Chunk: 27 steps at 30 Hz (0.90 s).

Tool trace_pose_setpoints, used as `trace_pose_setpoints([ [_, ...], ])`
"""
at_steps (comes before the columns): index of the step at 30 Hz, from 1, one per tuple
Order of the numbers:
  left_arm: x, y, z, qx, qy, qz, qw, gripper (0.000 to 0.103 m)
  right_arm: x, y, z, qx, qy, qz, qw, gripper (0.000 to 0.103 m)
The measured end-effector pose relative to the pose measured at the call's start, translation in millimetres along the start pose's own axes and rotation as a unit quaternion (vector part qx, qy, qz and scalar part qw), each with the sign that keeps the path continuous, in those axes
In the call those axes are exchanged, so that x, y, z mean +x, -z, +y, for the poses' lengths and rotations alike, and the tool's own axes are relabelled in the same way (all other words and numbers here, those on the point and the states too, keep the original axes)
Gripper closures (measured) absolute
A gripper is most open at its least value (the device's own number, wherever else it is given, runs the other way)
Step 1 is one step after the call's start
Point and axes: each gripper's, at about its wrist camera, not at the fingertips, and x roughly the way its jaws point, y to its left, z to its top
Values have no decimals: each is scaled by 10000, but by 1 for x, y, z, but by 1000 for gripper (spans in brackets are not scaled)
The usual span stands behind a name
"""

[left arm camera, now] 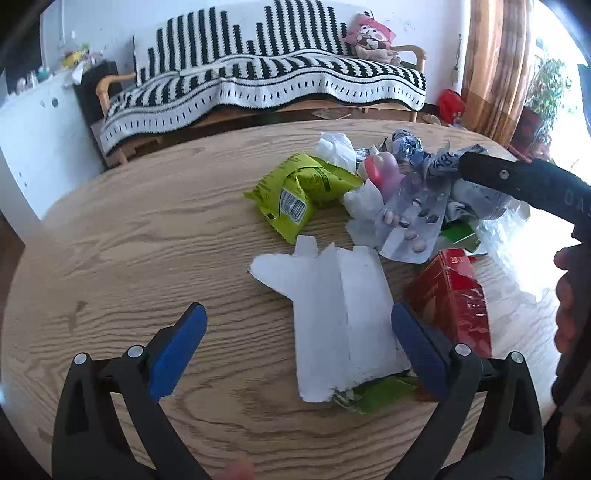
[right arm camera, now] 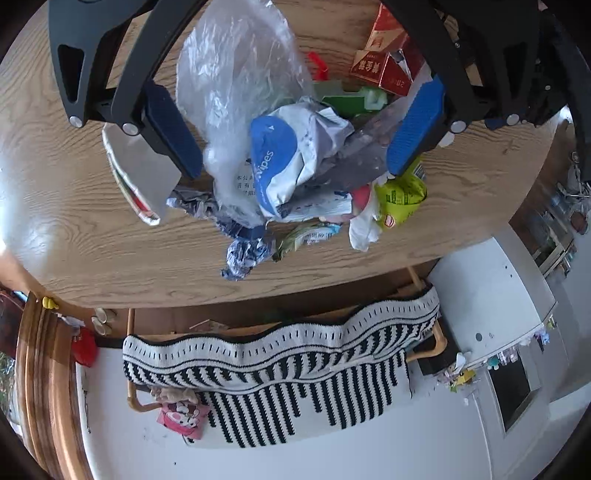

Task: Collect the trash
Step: 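Grasp the white paper towel with the left gripper while the right gripper grasps the blue-white wrapper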

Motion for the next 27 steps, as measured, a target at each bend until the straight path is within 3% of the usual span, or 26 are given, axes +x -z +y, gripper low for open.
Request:
trace_pose_setpoints([
  [3,7,2,-1,-3,271,171,9995,17,9,3,-2,-39,-122,318,9994,30],
  [4,9,4,-1,-50,499,249,9984,26,11,5,-4,27,-239,418,9988,42],
  [5,10,4,0,-65,745,300,9968,45,11,8,-6,76,-314,461,9984,49],
  [6,10,5,-1,-83,1033,318,9941,54,10,9,-6,80,-382,450,9982,50],
  [8,3,5,-8,87,1022,160,9946,73,3,11,-3,-63,-447,335,9984,53],
  [10,-7,6,-12,182,878,-69,9960,80,-6,12,3,-254,-430,170,9986,55],
  [13,-13,7,-12,219,697,-165,9972,86,-17,12,6,-299,-486,-11,9984,57],
  [19,-21,5,0,135,538,-337,9979,86,-43,8,-1,-47,-482,-487,9976,57],
  [27,-23,2,2,65,432,-400,9982,87,-56,7,7,-25,-709,-363,9968,58],
])
